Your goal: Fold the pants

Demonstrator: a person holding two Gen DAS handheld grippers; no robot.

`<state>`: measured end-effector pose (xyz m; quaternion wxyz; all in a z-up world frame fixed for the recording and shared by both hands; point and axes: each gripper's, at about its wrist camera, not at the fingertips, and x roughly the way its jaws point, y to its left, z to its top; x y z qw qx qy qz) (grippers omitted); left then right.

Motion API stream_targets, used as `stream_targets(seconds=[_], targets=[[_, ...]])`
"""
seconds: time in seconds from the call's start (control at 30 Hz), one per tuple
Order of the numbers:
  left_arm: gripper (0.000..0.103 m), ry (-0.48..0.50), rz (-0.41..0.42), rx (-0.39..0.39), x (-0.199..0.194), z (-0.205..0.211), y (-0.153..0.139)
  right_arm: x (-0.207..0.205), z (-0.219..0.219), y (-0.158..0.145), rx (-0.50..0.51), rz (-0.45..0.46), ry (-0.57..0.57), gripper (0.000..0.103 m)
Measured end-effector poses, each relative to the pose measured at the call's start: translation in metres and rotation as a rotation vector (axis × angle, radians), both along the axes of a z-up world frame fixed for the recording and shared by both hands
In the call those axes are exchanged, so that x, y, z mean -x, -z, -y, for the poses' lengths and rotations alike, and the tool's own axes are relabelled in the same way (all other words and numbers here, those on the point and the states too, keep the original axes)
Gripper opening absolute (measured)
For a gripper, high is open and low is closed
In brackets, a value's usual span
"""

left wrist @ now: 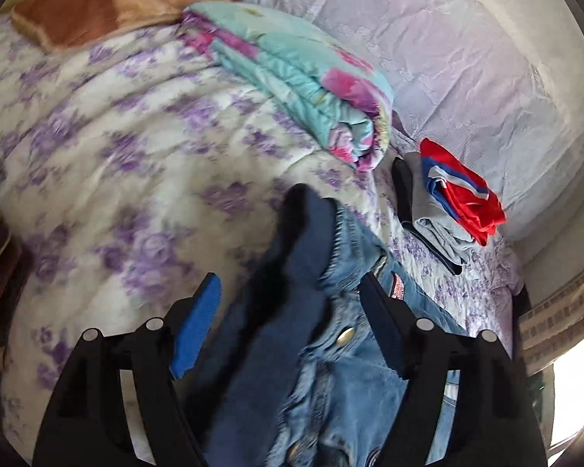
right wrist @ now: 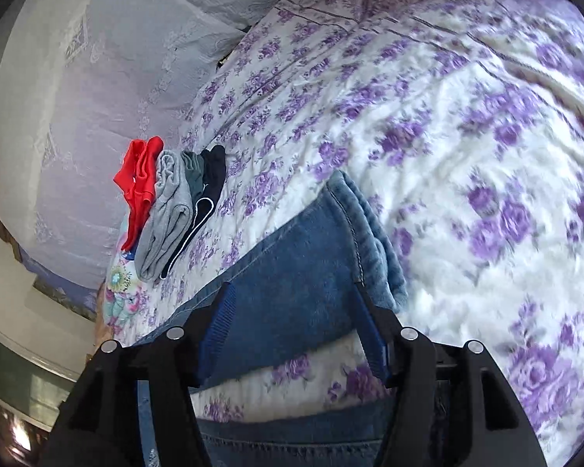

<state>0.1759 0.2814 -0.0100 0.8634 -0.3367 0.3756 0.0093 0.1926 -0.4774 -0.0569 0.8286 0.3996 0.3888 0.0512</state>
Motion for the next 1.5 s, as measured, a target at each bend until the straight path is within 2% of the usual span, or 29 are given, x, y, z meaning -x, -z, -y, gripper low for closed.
stream_targets(seconds=[0.13,0.23,0.33,0.37,0.4,0.47,0.57,0.63,0.67,0.73,0.77,0.83,0.87,0.97,1.03,1.1,1.13,1.17,1.2,1.23,1.3,1.37,1.43,1.5], targets=[[0.071,-0.048,-0.05,-0.009,-0.003,-0.019,0.013,0.009,-0.009,-0.006,0.044,0.015,0.002,0.061],[0.071,-0.008,-0.081,-0.019,-0.01,-0.015,0.022,0.017,-0.02,-0.009,0.026,0.036,-0.045,0.061],[0.077,0.003,-0.12,-0.043,-0.02,-0.015,0.038,0.009,-0.027,0.004,0.027,-0.007,-0.117,0.066],[0.08,0.018,-0.132,-0.044,-0.025,-0.016,0.044,0.003,-0.024,0.012,0.044,-0.037,-0.117,0.063],[0.081,0.034,-0.128,-0.062,-0.025,-0.014,0.045,-0.003,-0.018,0.02,0.063,-0.053,-0.099,0.043],[0.082,0.063,-0.127,-0.129,-0.024,-0.008,0.043,-0.008,-0.002,0.025,0.058,-0.07,-0.024,0.018],[0.083,0.09,-0.132,-0.194,-0.014,-0.003,0.042,-0.007,0.003,0.024,0.071,-0.051,-0.012,0.019],[0.082,0.079,-0.118,-0.18,-0.002,-0.007,0.042,-0.002,-0.002,0.019,0.133,-0.049,-0.011,0.019],[0.077,0.061,-0.114,-0.168,0.005,-0.009,0.042,0.005,-0.005,0.014,0.171,-0.045,0.007,0.024],[0.073,0.019,-0.087,-0.145,0.029,-0.01,0.034,0.025,-0.017,-0.006,0.276,-0.005,0.048,0.049],[0.073,0.029,-0.068,-0.137,0.036,-0.008,0.03,0.032,-0.027,-0.017,0.312,0.042,0.035,0.062],[0.073,0.073,-0.03,-0.15,0.053,0.002,0.022,0.047,-0.059,-0.041,0.394,0.132,-0.015,0.064],[0.073,0.087,-0.014,-0.185,0.062,0.011,0.018,0.053,-0.08,-0.051,0.425,0.173,-0.053,0.068],[0.078,0.113,-0.037,-0.279,0.07,0.03,0.025,0.057,-0.144,-0.057,0.437,0.229,-0.214,0.079],[0.08,0.104,-0.074,-0.26,0.071,0.03,0.043,0.053,-0.191,-0.046,0.435,0.216,-0.34,0.08],[0.08,0.093,-0.054,-0.264,0.076,0.031,0.046,0.048,-0.237,-0.024,0.483,0.163,-0.479,0.08],[0.08,0.095,-0.061,-0.269,0.079,0.032,0.044,0.045,-0.256,-0.01,0.529,0.118,-0.538,0.08],[0.08,0.092,-0.06,-0.265,0.083,0.031,0.043,0.045,-0.271,0.002,0.592,0.086,-0.568,0.088],[0.08,0.094,-0.058,-0.263,0.085,0.031,0.044,0.054,-0.286,0.005,0.707,0.119,-0.584,0.093],[0.08,0.096,-0.054,-0.259,0.089,0.03,0.045,0.058,-0.295,0.003,0.768,0.126,-0.595,0.095],[0.08,0.087,-0.042,-0.209,0.098,0.025,0.042,0.063,-0.296,-0.007,0.757,0.142,-0.601,0.095],[0.08,0.08,-0.025,-0.126,0.103,0.019,0.041,0.064,-0.296,-0.021,0.68,0.183,-0.594,0.095],[0.08,0.09,-0.021,-0.081,0.095,0.018,0.043,0.061,-0.304,-0.029,0.607,0.207,-0.627,0.095],[0.08,0.096,-0.023,-0.071,0.086,0.024,0.045,0.048,-0.323,-0.035,0.476,0.22,-0.706,0.095]])
